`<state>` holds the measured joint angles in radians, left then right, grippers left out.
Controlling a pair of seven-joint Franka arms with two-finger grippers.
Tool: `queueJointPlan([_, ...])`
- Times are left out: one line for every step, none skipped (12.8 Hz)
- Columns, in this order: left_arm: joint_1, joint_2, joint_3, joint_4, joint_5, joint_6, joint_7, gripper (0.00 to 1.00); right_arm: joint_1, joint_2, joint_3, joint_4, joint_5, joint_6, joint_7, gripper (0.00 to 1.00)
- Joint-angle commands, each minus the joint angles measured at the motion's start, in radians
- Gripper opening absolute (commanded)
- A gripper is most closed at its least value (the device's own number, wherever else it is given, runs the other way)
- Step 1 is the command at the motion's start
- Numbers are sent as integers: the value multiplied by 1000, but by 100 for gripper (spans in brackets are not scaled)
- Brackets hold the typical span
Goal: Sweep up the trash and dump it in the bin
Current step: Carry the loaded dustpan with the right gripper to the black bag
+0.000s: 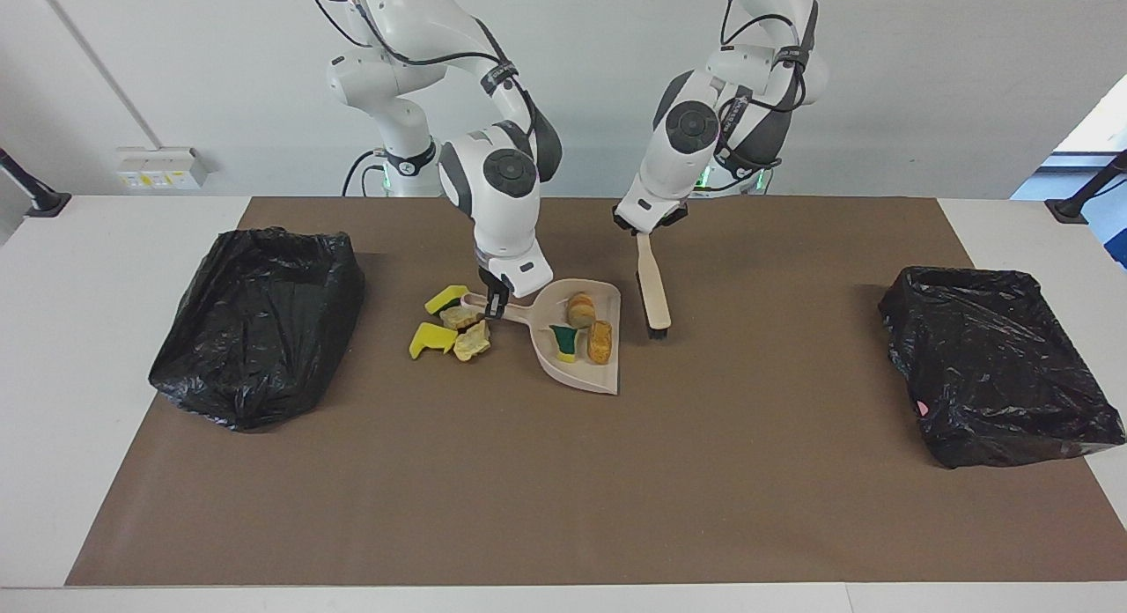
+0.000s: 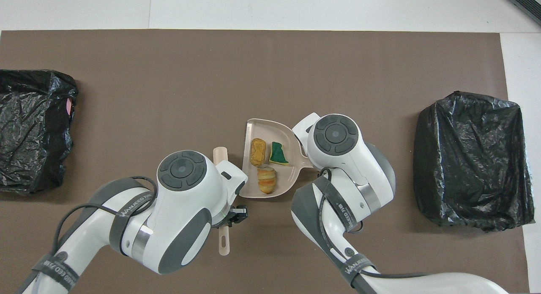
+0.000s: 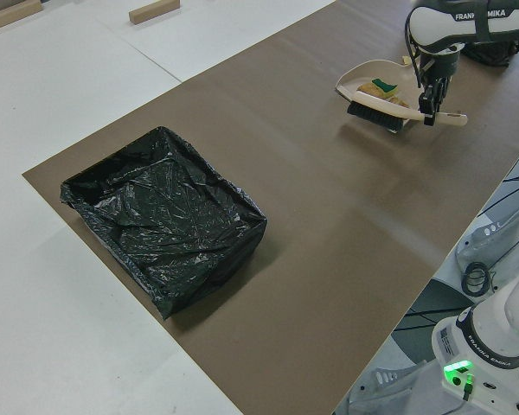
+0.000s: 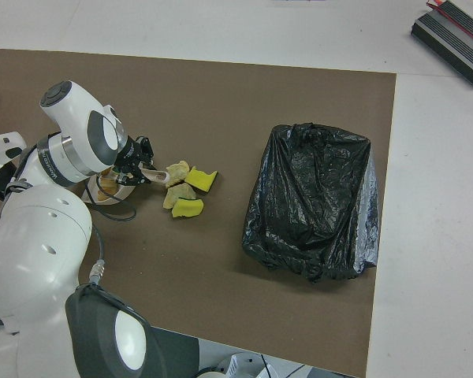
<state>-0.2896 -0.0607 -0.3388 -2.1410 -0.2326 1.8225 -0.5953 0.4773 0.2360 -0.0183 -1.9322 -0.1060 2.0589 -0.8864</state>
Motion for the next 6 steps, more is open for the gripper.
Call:
queueJointPlan([4, -126, -11, -91, 12, -20, -24, 0, -49, -12, 8, 5, -1, 3, -20, 0])
queueJointPlan([-6, -158, -15, -132, 12, -3, -26, 0, -57, -20, 8, 10, 8, 3, -20, 0])
queueJointPlan([-11, -189, -26, -164, 12, -2, -34, 0, -69, -29, 8, 13, 37, 3, -22, 0])
queueJointPlan([-13, -229, -69, -203, 10, 3, -43, 0, -80, -40, 8, 25, 55, 1, -31, 0])
queueJointPlan([-13, -273, -107, -242, 9, 30, -58, 0, -94, -47, 8, 42, 57, -3, -46, 0])
queueJointPlan([-14, -301, -139, -276, 4, 59, -73, 0, -106, -63, 8, 53, 63, -9, -55, 0])
